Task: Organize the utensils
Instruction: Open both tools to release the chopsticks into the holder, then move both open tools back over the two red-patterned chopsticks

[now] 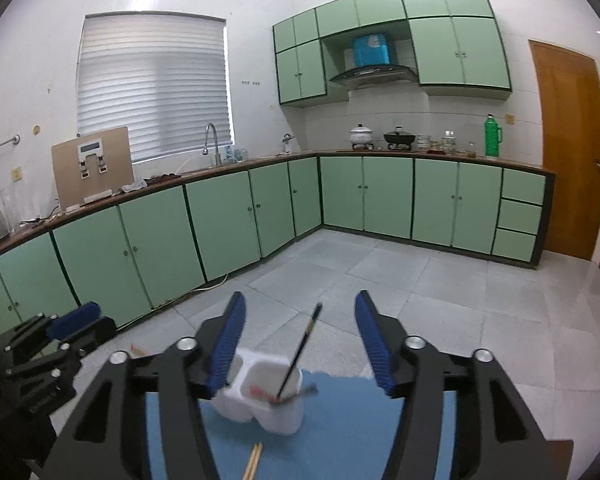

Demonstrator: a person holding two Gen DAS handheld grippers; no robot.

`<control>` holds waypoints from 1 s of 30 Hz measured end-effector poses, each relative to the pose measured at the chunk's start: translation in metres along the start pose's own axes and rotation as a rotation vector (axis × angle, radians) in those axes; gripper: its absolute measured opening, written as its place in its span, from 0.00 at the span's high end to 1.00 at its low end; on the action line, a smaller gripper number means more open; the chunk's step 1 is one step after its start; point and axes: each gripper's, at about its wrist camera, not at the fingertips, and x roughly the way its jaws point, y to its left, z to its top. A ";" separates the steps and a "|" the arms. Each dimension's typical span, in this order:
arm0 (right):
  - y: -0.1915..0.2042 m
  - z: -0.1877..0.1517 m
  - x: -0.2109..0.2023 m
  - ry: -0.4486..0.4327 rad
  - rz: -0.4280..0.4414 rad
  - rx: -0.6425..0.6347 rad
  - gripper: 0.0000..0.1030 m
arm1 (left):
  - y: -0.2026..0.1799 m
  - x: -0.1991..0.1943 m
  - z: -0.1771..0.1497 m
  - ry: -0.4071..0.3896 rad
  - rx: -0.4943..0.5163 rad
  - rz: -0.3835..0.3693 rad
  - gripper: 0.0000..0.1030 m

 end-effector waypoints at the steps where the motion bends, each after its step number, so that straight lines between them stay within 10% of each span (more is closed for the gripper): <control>1: 0.000 -0.007 -0.007 -0.001 -0.007 -0.001 0.37 | -0.001 -0.007 -0.009 0.008 -0.005 0.002 0.58; 5: -0.001 -0.055 -0.037 0.023 -0.034 0.011 0.21 | -0.004 -0.025 -0.051 0.069 -0.036 0.009 0.54; 18: 0.010 -0.213 -0.058 0.252 -0.084 0.073 0.19 | -0.015 -0.034 -0.207 0.346 -0.017 0.054 0.51; 30: 0.050 -0.266 -0.048 0.369 -0.041 0.013 0.25 | -0.014 -0.041 -0.246 0.446 -0.013 0.089 0.48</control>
